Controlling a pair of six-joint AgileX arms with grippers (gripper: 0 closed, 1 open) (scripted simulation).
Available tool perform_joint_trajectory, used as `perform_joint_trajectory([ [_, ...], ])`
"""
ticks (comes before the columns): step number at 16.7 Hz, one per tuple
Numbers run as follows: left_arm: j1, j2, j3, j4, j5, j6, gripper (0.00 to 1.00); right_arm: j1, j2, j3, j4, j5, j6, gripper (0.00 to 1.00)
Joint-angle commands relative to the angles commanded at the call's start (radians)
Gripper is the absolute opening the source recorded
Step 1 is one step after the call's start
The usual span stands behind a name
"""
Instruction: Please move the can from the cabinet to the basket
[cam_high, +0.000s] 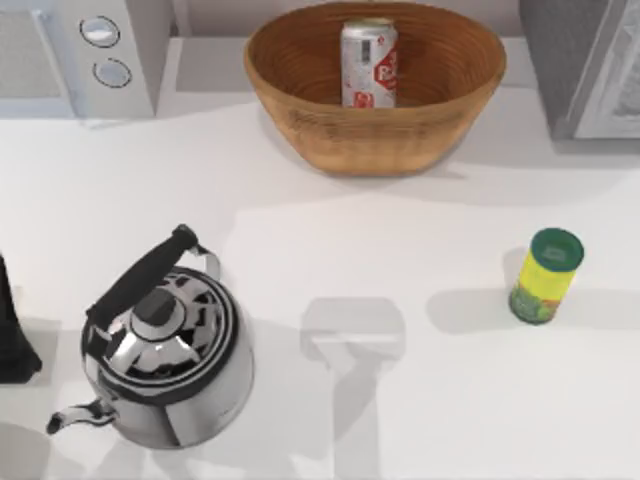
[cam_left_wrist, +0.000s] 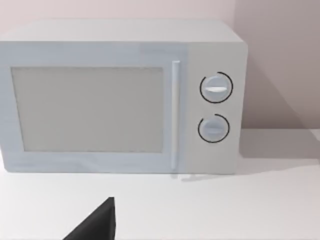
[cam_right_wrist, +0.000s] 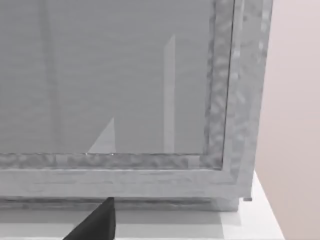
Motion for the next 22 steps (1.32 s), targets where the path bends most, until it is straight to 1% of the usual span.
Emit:
perform_joint_trajectory([
  [5,0.0,0.0,0.0,0.0,0.0,0.0,1.0,0.002,-0.004,0.029,-0.032,-0.003,0.0,1.0],
  [7,0.0,0.0,0.0,0.0,0.0,0.0,1.0,-0.005,-0.007,0.102,-0.1,-0.011,-0.001,1.0],
  [9,0.0,0.0,0.0,0.0,0.0,0.0,1.0,-0.014,-0.013,0.211,-0.211,-0.02,-0.001,1.0],
  [13,0.0,0.0,0.0,0.0,0.0,0.0,1.0,-0.031,-0.038,0.505,-0.545,-0.035,-0.002,1.0],
  [19,0.0,0.0,0.0,0.0,0.0,0.0,1.0,-0.036,-0.113,0.992,-1.159,-0.039,-0.001,1.0],
  [22,0.0,0.0,0.0,0.0,0.0,0.0,1.0,-0.028,-0.159,1.193,-1.397,-0.033,0.0,1.0],
])
